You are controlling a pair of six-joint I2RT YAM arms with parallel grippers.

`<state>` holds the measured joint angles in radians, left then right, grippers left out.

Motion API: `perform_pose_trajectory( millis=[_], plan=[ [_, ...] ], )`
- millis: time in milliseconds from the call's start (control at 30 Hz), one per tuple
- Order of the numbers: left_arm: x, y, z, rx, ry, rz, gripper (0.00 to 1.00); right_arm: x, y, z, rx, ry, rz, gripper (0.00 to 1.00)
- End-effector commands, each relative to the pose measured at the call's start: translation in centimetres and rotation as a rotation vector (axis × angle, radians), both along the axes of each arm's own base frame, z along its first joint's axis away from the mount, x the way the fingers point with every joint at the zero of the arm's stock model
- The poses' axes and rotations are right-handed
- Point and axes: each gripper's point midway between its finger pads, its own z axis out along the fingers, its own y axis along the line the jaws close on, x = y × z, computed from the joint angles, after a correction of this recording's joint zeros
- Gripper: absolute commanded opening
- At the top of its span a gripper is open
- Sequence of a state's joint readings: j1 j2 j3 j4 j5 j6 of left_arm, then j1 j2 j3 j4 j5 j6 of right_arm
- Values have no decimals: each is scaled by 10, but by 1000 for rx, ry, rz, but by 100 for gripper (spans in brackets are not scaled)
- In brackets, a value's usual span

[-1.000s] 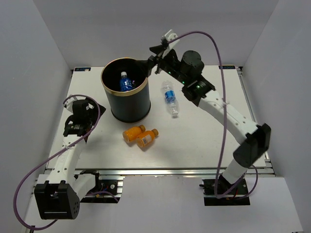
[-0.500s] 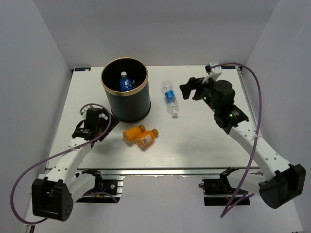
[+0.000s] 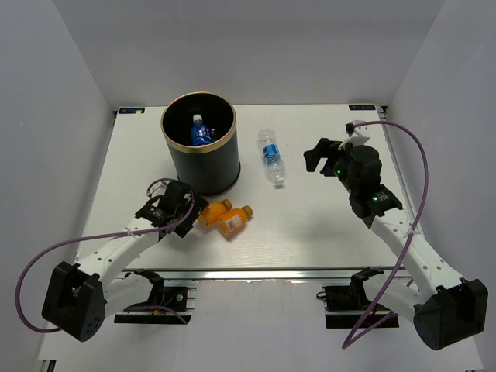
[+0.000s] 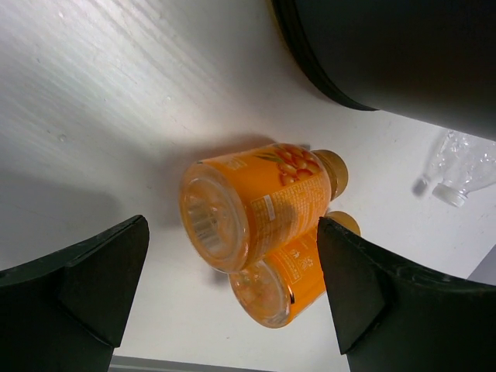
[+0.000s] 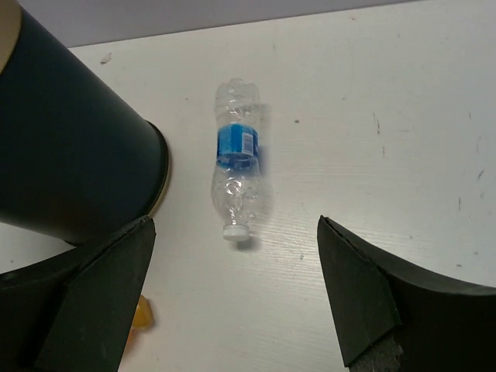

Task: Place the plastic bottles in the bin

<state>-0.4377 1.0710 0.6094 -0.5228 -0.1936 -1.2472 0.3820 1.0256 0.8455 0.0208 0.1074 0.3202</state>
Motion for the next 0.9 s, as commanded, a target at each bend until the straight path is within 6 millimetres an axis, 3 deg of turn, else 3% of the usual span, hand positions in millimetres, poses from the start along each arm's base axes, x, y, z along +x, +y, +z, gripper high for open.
perform_pose_trajectory(
  millis=[0,167,467,867],
  plan=[
    [5,-3,-1,-17,-3,88,98,-2,-10,3,42,-11,-49,89],
    [3,-14,-6,-17,25,107,98,-10,-18,-16,63,20,-78,89],
    [6,-25,-23,-28,58,112,98,-25,-18,-26,72,26,-46,89],
    [12,-28,-50,12,115,119,98,-25,-26,-33,65,41,-92,89]
  ],
)
